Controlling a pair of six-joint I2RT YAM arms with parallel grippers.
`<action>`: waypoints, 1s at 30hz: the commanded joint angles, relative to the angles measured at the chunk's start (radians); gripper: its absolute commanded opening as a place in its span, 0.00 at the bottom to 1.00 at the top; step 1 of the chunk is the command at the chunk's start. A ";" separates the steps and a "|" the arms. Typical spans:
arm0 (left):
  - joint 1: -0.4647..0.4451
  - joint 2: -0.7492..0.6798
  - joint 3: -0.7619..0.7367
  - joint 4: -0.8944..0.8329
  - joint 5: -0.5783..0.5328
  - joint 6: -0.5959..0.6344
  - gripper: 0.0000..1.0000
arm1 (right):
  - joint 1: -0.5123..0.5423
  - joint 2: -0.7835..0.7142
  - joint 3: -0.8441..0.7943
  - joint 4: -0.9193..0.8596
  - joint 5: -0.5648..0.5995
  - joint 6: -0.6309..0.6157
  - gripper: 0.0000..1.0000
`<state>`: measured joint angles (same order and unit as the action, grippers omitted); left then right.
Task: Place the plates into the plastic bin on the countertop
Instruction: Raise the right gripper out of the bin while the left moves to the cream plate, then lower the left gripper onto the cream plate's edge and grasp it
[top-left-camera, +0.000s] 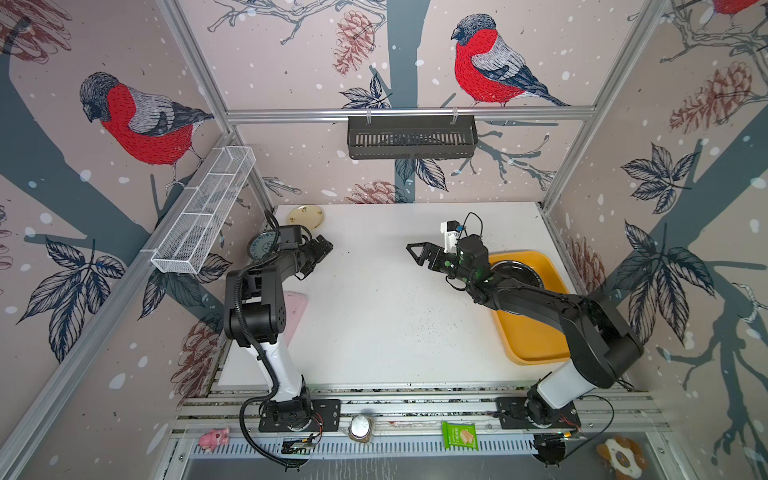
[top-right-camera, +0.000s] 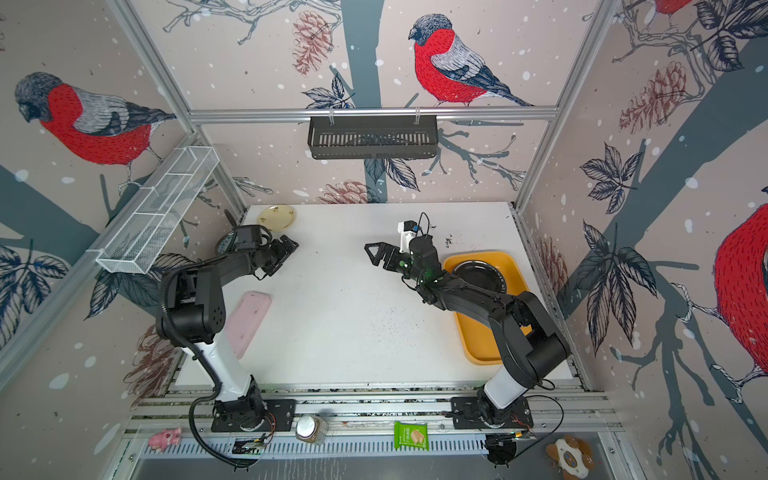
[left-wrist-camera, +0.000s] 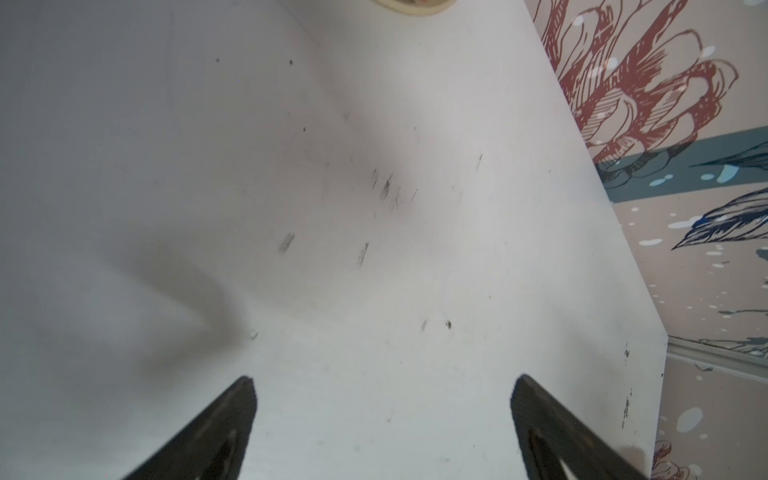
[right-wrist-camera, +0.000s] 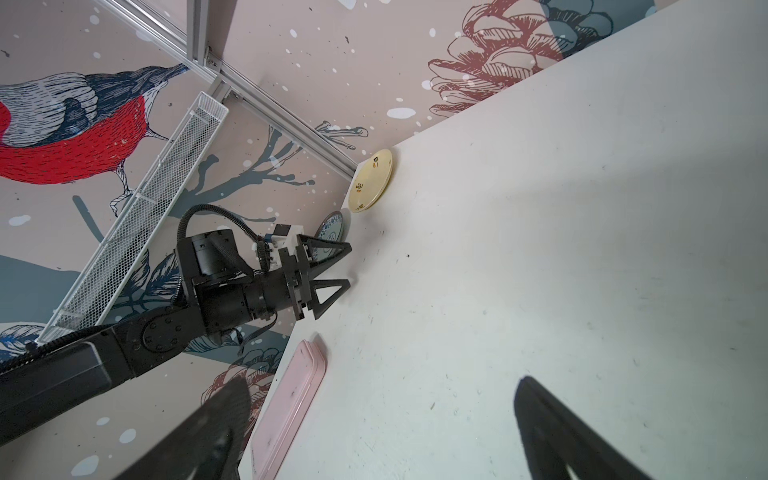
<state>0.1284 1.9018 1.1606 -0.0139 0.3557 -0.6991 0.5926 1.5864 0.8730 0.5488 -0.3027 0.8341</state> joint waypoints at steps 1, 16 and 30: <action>0.014 0.059 0.055 0.087 -0.050 -0.091 0.95 | 0.005 -0.034 -0.022 0.036 0.035 -0.003 1.00; 0.069 0.298 0.266 0.152 -0.156 -0.316 0.93 | 0.111 -0.079 0.000 -0.070 0.125 -0.069 1.00; 0.076 0.455 0.443 0.082 -0.166 -0.438 0.85 | 0.117 -0.095 -0.014 -0.081 0.199 -0.038 1.00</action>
<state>0.2008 2.3257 1.5993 0.2153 0.2111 -1.0813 0.7074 1.5036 0.8646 0.4492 -0.1329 0.7837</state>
